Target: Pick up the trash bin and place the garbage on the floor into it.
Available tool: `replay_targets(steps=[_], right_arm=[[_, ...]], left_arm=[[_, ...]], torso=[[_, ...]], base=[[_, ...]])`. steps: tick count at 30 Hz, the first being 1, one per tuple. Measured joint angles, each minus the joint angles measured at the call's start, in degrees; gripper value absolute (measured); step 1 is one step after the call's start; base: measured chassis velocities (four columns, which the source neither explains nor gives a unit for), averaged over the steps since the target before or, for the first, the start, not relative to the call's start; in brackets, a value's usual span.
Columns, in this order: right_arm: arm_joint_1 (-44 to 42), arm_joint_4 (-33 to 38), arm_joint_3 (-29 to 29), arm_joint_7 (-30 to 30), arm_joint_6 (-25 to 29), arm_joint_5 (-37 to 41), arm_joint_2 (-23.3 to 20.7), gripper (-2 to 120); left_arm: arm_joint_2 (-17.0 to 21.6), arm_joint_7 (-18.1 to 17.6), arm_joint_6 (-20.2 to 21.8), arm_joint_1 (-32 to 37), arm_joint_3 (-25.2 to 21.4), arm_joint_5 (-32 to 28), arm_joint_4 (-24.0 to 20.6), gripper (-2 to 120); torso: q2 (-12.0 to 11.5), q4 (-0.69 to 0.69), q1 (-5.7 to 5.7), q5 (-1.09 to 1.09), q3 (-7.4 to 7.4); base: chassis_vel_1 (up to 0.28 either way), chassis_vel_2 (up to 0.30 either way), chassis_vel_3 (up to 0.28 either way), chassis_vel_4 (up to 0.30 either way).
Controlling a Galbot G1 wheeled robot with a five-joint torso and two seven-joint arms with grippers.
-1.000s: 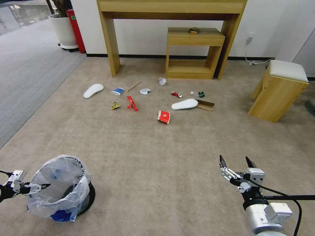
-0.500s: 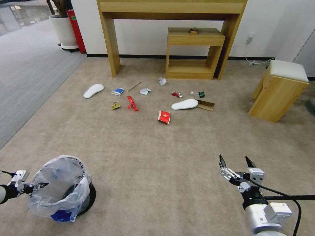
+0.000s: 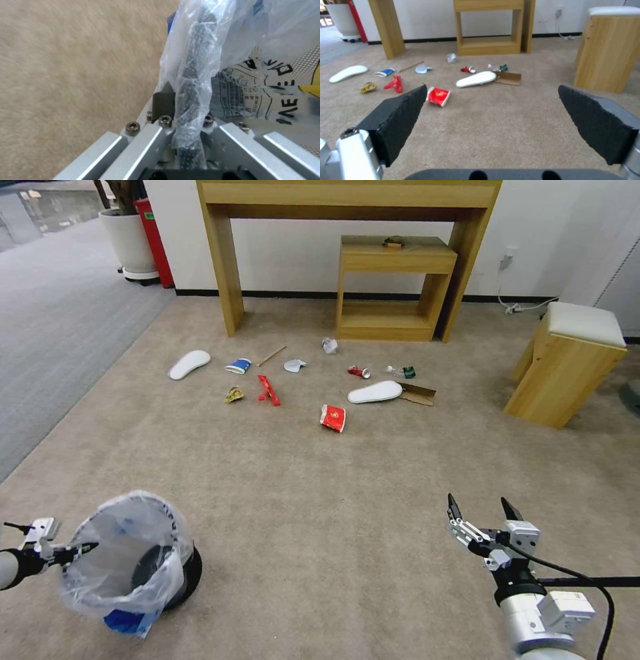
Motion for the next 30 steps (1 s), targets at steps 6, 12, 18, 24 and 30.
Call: replay_targets(steps=[6, 12, 18, 24, 30], right_arm=[[0.2, 0.3, 0.6, 0.2, -0.4, 0.1, 0.1, 100], [0.3, 0.4, 0.7, 0.2, -0.6, -0.1, 0.4, 100], [0.2, 0.6, 0.9, 0.8, -1.6, -0.9, 1.0, 100], [1.1, 1.0, 0.3, 1.1, -2.6, -1.7, 0.7, 100], [0.8, 2.2, 0.5, 1.2, -2.8, -2.3, 1.1, 100]], left_arm=[[-4.6, -8.8, 0.0, 12.7, -12.6, -4.2, -12.8, 0], [-11.4, -9.4, 0.0, 22.2, -20.8, -4.1, -19.0, 0], [-16.9, -12.6, -0.1, 24.6, -22.1, -7.7, -23.5, 0], [-21.2, -16.3, -0.1, 26.3, -20.5, -9.9, -27.0, 0], [-26.9, -23.9, -0.1, 25.8, -17.9, -14.3, -31.2, 0]], torso=[[0.0, -0.01, 0.0, 0.02, 0.0], [0.0, 0.04, -0.01, 0.02, -0.01], [0.0, -0.04, 0.0, 0.01, -0.01], [0.0, 0.05, -0.01, 0.03, 0.0], [0.0, 0.01, -0.01, 0.03, -0.01]], base=[[0.0, 0.0, 0.0, 0.0], [0.0, 0.0, 0.0, 0.0], [0.0, 0.0, 0.0, 0.0], [0.0, 0.0, 0.0, 0.0], [0.0, 0.0, 0.0, 0.0]])
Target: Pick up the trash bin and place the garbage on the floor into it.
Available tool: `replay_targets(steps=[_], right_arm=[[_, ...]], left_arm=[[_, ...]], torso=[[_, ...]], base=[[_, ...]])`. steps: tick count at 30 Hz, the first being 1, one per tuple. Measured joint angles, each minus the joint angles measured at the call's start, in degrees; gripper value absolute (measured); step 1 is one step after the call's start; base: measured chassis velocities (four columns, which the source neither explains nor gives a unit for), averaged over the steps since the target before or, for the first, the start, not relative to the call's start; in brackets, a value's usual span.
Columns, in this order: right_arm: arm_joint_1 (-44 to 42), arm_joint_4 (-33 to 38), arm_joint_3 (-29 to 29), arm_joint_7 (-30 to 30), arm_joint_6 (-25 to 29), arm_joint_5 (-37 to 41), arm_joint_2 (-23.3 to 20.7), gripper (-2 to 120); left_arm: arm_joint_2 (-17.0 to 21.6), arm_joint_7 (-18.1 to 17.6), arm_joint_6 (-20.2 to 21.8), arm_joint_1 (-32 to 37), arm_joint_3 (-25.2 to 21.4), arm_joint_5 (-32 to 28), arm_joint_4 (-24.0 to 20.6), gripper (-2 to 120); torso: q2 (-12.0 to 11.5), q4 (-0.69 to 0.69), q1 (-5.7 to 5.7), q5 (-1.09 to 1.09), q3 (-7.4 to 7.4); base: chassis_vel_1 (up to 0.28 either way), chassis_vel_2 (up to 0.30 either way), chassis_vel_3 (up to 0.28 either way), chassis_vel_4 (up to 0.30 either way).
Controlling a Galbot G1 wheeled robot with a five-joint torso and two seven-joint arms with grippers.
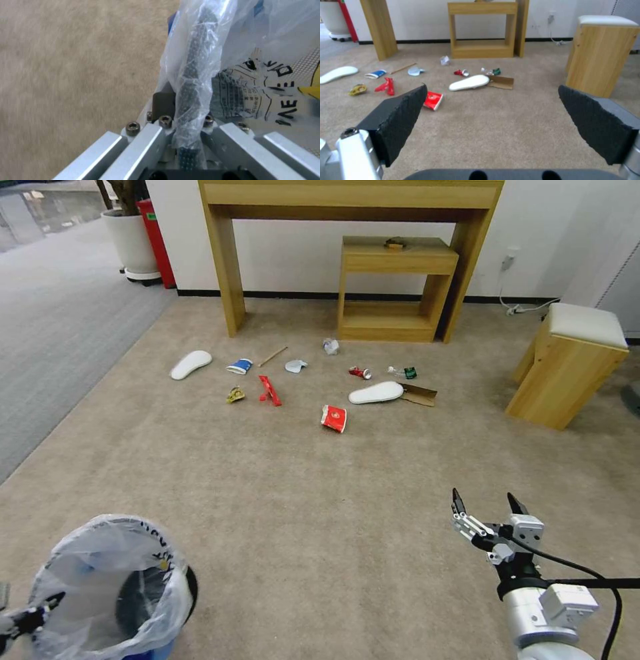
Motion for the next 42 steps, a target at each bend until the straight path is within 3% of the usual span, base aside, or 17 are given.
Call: replay_targets(steps=[2, 4, 9, 10, 16, 29, 42], right_arm=[[0.0, 0.1, 0.1, 0.0, 0.0, 0.0, 0.0, 100], [-0.1, 0.4, 0.4, 0.0, 0.0, -0.1, 0.1, 100], [-0.1, 0.7, 0.5, 0.0, 0.1, -0.4, 0.3, 100], [0.0, 1.0, 0.4, 0.0, 0.4, -1.4, 0.8, 100], [0.2, 1.6, 0.4, -0.7, 0.3, -2.7, 1.3, 100], [0.1, 1.8, 0.4, -0.8, 0.7, -3.1, 1.6, 100], [0.1, 1.6, 0.2, -0.8, 0.7, -3.1, 1.3, 100]], left_arm=[[-0.3, -0.7, 0.0, -0.1, 0.1, -0.5, -0.2, 0], [-2.4, -5.4, 0.0, -0.6, 0.5, -2.8, -1.3, 0], [-3.6, -6.4, -0.1, -0.6, 0.8, -3.0, -1.8, 0], [-5.3, -7.6, 0.0, -1.2, 1.4, -3.3, -2.1, 0], [-7.2, -7.1, -0.1, -3.2, 2.3, -3.3, -3.0, 0], [-6.1, -6.2, -0.1, -4.0, 3.9, -1.7, -4.9, 0], [-6.4, -6.6, -0.1, -4.8, 6.5, 0.2, -6.8, 0]], torso=[[0.0, 0.0, 0.0, 0.0, 0.0], [0.0, -0.01, 0.0, -0.01, 0.0], [0.0, -0.01, 0.0, 0.0, 0.0], [0.0, 0.0, 0.0, -0.01, 0.0], [0.0, -0.01, 0.01, -0.02, 0.01], [0.0, 0.0, 0.01, -0.01, 0.0], [0.0, 0.0, 0.01, -0.01, 0.01]], base=[[0.0, 0.0, 0.0, 0.0], [0.0, 0.0, 0.0, 0.0], [0.0, 0.0, 0.0, 0.0], [0.0, 0.0, 0.0, 0.0], [0.0, 0.0, 0.0, 0.0], [-0.006, 0.013, 0.008, -0.012], [-0.07, 0.191, 0.07, -0.201]])
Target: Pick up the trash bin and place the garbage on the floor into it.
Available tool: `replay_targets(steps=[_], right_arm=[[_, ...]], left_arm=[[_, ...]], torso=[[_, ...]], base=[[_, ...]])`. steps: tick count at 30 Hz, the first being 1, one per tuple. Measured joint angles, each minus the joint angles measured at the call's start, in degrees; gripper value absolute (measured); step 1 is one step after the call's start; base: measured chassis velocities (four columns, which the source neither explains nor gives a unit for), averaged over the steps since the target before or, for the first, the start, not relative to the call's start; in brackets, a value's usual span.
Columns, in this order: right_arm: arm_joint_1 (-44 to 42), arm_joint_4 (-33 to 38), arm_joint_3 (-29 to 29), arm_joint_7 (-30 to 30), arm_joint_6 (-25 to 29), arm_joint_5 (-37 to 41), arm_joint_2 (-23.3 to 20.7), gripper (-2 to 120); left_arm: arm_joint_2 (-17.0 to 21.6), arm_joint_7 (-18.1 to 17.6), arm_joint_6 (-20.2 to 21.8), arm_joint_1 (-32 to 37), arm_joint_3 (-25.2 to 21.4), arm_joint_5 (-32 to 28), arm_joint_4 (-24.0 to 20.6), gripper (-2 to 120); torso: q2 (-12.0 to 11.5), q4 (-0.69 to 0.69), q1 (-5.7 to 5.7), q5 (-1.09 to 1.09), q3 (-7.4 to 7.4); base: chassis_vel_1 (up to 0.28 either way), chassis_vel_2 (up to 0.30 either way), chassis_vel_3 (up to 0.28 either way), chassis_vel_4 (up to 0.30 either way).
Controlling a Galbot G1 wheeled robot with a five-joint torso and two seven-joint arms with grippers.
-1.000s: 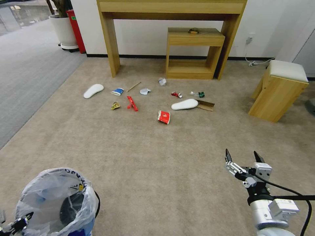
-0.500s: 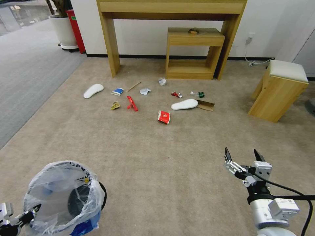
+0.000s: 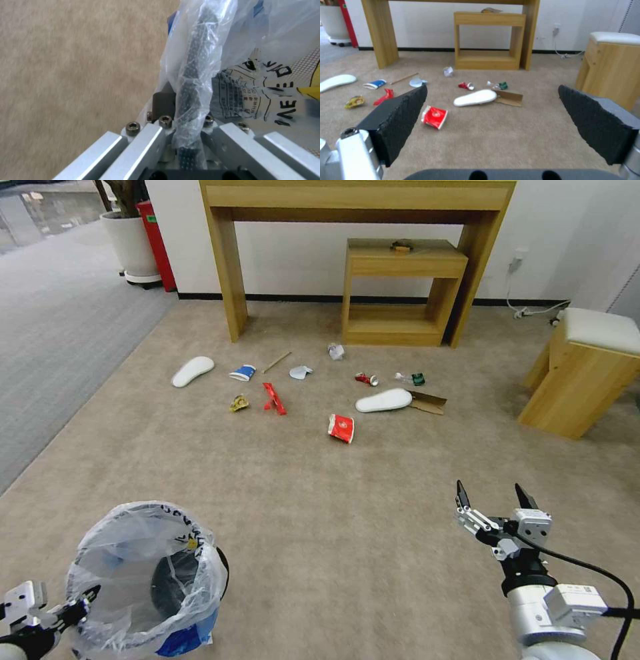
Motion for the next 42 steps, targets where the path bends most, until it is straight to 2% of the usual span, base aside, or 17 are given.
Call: replay_targets(steps=[20, 26, 30, 33, 35, 38, 42], right_arm=[[0.5, -1.4, 0.2, 0.1, 0.0, 0.6, -0.2, 100], [0.6, -1.4, 0.2, 0.3, 0.0, 1.0, -0.3, 100], [0.6, -1.5, 0.3, 0.4, 0.1, 1.0, -0.3, 100], [0.8, -1.6, 0.3, 0.4, 0.0, 1.2, -0.3, 100], [1.2, -1.7, 0.4, 0.5, 0.0, 1.4, -0.5, 100], [1.3, -1.9, 0.4, 0.5, 0.0, 1.5, -0.5, 100], [1.6, -2.5, 0.4, 0.5, -0.4, 2.0, -0.6, 100]], left_arm=[[0.2, -0.7, 0.0, -1.2, 1.3, 0.7, -1.0, 0], [0.7, -0.5, 0.0, -0.9, 1.6, 3.4, -1.5, 0], [1.7, -0.3, 0.0, -0.6, 2.2, 4.4, -1.5, 0], [2.3, -0.5, 0.0, -0.4, 2.6, 4.7, -1.2, 0], [3.2, -0.9, 0.0, -0.4, 3.0, 4.7, -0.2, 0], [3.7, -1.0, 0.0, -0.6, 2.9, 4.6, 0.5, 0], [3.8, -1.0, 0.0, -0.9, 2.9, 4.2, 1.0, 0]], torso=[[0.0, 0.0, 0.0, -0.02, 0.0], [0.0, 0.0, 0.0, 0.02, -0.01], [0.0, -0.02, 0.0, -0.03, -0.01], [0.0, -0.01, 0.0, 0.03, 0.0], [0.0, -0.01, 0.0, -0.04, 0.0], [0.0, 0.0, 0.0, 0.01, 0.0], [0.0, -0.01, 0.0, -0.03, -0.01]], base=[[-0.085, 0.221, 0.075, -0.218], [-0.103, 0.266, 0.11, -0.252], [-0.139, 0.29, 0.153, -0.301], [-0.141, 0.334, 0.147, -0.329], [-0.152, 0.321, 0.161, -0.318], [-0.141, 0.321, 0.151, -0.309], [-0.145, 0.307, 0.143, -0.31]])
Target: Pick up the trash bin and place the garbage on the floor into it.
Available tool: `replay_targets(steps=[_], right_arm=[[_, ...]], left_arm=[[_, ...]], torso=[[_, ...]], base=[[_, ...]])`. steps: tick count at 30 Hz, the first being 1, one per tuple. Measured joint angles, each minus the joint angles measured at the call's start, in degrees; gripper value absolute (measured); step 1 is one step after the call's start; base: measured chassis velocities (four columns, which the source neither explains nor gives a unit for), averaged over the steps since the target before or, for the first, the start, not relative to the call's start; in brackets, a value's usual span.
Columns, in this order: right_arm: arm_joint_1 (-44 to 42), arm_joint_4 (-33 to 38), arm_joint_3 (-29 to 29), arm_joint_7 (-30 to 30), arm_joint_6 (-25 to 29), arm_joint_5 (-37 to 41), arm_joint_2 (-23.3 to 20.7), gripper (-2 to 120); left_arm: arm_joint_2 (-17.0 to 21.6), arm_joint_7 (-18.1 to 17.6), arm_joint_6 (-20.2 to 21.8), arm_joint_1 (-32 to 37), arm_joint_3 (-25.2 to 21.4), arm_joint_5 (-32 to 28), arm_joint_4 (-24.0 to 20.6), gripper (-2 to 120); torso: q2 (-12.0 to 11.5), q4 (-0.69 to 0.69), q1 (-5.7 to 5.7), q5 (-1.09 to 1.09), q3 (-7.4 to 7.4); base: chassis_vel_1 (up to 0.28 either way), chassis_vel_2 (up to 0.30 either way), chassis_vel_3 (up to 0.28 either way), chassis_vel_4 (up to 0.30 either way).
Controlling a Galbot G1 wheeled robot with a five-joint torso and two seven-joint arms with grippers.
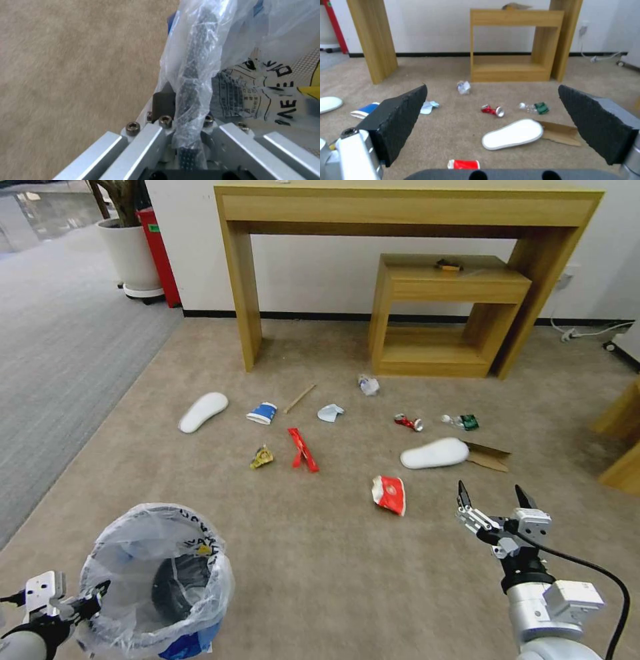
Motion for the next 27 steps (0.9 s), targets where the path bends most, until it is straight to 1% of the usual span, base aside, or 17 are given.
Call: replay_targets(steps=[3, 4, 6, 8, 11, 13, 15, 16, 19, 20, 23, 24, 27], right_arm=[[1.4, -1.5, 0.1, 0.8, -2.4, 1.4, -0.6, 100], [2.8, -2.9, 0.2, 1.3, -4.1, 2.7, -1.4, 100], [3.8, -3.9, 0.2, 1.7, -4.9, 3.5, -1.8, 100], [5.0, -5.1, 0.2, 2.1, -5.6, 4.4, -2.3, 100], [10.8, -11.9, -0.3, 2.9, -9.6, 9.1, -4.8, 100], [11.6, -12.8, -0.6, 2.9, -10.1, 9.5, -5.2, 100], [16.1, -19.3, -2.2, 2.7, -12.5, 10.5, -7.1, 100], [16.1, -19.3, -2.2, 2.7, -12.5, 10.5, -7.1, 100], [20.3, -25.6, -4.3, 0.9, -14.3, 10.6, -8.5, 100], [20.3, -25.6, -4.3, 0.9, -14.3, 10.6, -8.5, 100], [24.9, -31.6, -7.8, 0.1, -16.2, 12.2, -9.2, 100], [24.9, -31.6, -7.8, 0.1, -16.2, 12.2, -9.2, 100], [30.3, -37.8, -12.1, 0.5, -18.3, 13.9, -9.0, 100]], left_arm=[[-0.1, 0.0, 0.0, -0.3, 0.0, -0.2, 0.2, 0], [-0.1, 0.1, 0.0, -0.4, 0.0, -0.4, 0.3, 0], [-0.1, 0.1, 0.0, -0.4, -0.1, -0.5, 0.4, 0], [-0.1, 0.1, 0.0, -0.5, -0.2, -0.5, 0.5, 0], [0.2, 0.1, 0.0, -0.9, -0.5, -0.8, 0.6, 0], [0.2, 0.0, 0.0, -1.0, -0.5, -0.9, 0.6, 0], [0.2, -0.7, 0.0, -1.9, -0.5, -1.0, 0.7, 0], [0.2, -0.7, 0.0, -1.9, -0.5, -1.0, 0.7, 0], [0.1, -2.0, 0.0, -2.9, -0.1, -1.5, 0.7, 0], [0.1, -2.0, 0.0, -2.9, -0.1, -1.5, 0.7, 0], [0.1, -3.3, 0.0, -4.0, 0.3, -2.1, 0.9, 0], [0.1, -3.3, 0.0, -4.0, 0.3, -2.1, 0.9, 0], [0.3, -3.9, 0.0, -4.1, 0.3, -2.4, 1.3, 0]], torso=[[0.0, 0.0, 0.01, 0.04, 0.01], [0.0, 0.0, 0.01, -0.01, 0.02], [0.0, 0.01, 0.02, 0.0, 0.03], [0.0, 0.01, 0.01, 0.03, 0.02], [0.0, 0.01, 0.0, 0.05, -0.01], [0.0, 0.01, 0.0, 0.04, 0.0], [0.0, 0.02, -0.01, 0.03, -0.01], [0.0, 0.02, -0.01, 0.03, -0.01], [0.0, 0.01, -0.01, 0.02, 0.0], [0.0, 0.01, -0.01, 0.02, 0.0], [0.0, 0.0, -0.01, 0.04, 0.0], [0.0, 0.0, -0.01, 0.04, 0.0], [0.0, 0.01, -0.01, 0.02, 0.0]], base=[[-0.141, 0.259, 0.127, -0.289], [-0.103, 0.232, 0.102, -0.182], [-0.103, 0.197, 0.102, -0.182], [-0.067, 0.163, 0.075, -0.081], [-0.016, -0.002, 0.002, 0.009], [0.014, -0.058, -0.007, 0.048], [0.0, 0.0, 0.0, 0.0], [0.0, 0.0, 0.0, 0.0], [0.0, 0.0, 0.0, 0.0], [0.0, 0.0, 0.0, 0.0], [0.0, 0.0, 0.0, 0.0], [0.0, 0.0, 0.0, 0.0], [0.0, 0.0, 0.0, 0.0]])
